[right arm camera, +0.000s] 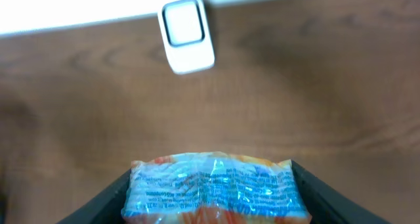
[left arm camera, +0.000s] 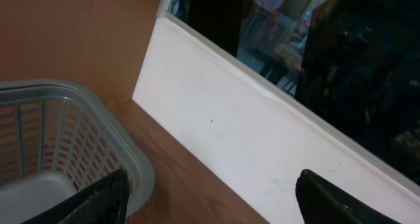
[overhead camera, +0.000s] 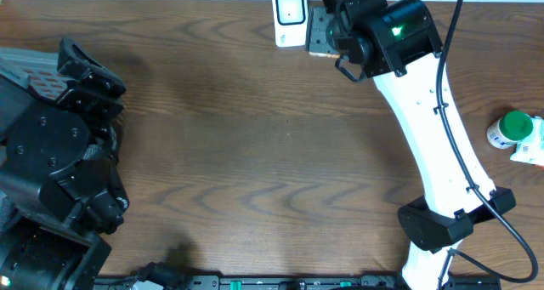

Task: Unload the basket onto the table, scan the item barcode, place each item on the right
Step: 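Hold the snack box under the white scanner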

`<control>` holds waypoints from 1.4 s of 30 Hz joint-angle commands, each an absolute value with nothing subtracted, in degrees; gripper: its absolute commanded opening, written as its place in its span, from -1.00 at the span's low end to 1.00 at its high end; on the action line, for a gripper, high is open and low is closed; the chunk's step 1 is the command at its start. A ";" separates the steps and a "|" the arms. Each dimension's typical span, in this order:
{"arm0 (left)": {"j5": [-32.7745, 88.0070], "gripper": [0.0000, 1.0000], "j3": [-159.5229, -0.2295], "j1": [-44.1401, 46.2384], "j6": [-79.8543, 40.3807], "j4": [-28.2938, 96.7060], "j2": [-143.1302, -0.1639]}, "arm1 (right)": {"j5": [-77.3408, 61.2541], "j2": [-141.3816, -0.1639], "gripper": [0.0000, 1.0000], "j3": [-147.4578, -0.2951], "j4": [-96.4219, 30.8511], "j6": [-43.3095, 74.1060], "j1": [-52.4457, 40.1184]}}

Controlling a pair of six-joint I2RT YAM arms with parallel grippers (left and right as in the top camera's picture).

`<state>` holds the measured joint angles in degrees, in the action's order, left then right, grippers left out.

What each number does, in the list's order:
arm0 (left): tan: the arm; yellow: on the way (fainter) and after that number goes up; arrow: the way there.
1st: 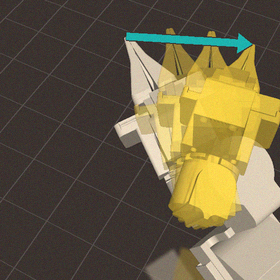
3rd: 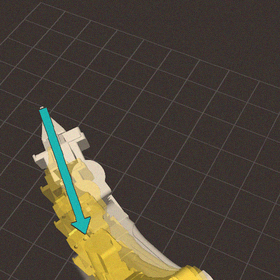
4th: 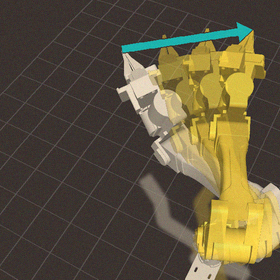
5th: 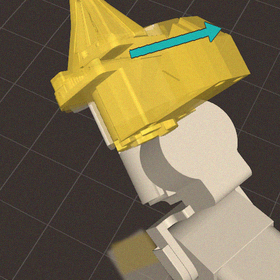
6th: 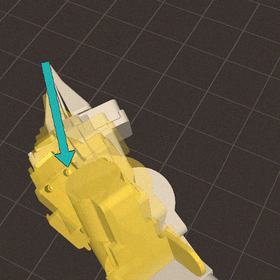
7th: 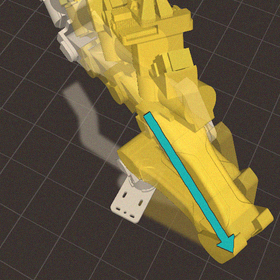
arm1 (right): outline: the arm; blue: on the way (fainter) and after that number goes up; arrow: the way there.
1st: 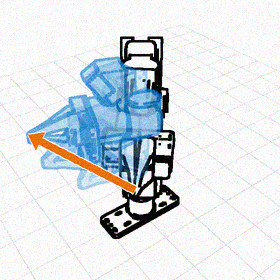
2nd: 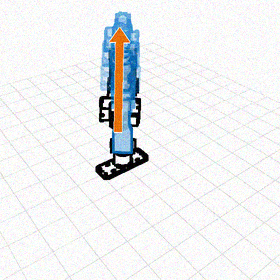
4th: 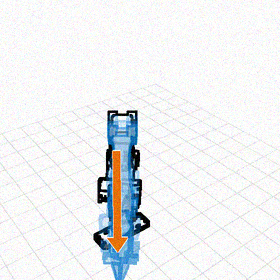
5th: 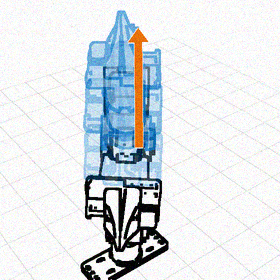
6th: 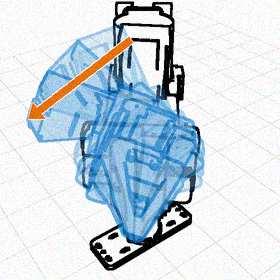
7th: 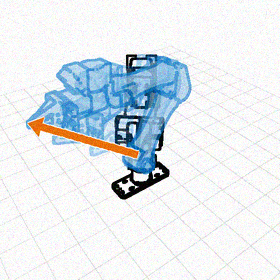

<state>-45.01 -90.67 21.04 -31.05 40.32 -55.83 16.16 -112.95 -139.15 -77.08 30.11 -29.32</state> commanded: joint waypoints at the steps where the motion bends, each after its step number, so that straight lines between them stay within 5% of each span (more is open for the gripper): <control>1: -45.91 0.63 -90.85 20.80 -30.24 40.29 -55.72 | 21.63 -113.67 0.20 -139.65 -73.36 27.40 -29.47; 25: -45.91 0.64 -90.85 20.80 -30.24 40.29 -55.72 | 21.61 -135.46 0.29 -139.65 -24.10 5.30 -28.27; 42: -45.89 0.63 -90.87 20.80 -30.24 40.29 -55.72 | 21.54 -157.07 0.43 -139.65 0.01 5.78 -24.34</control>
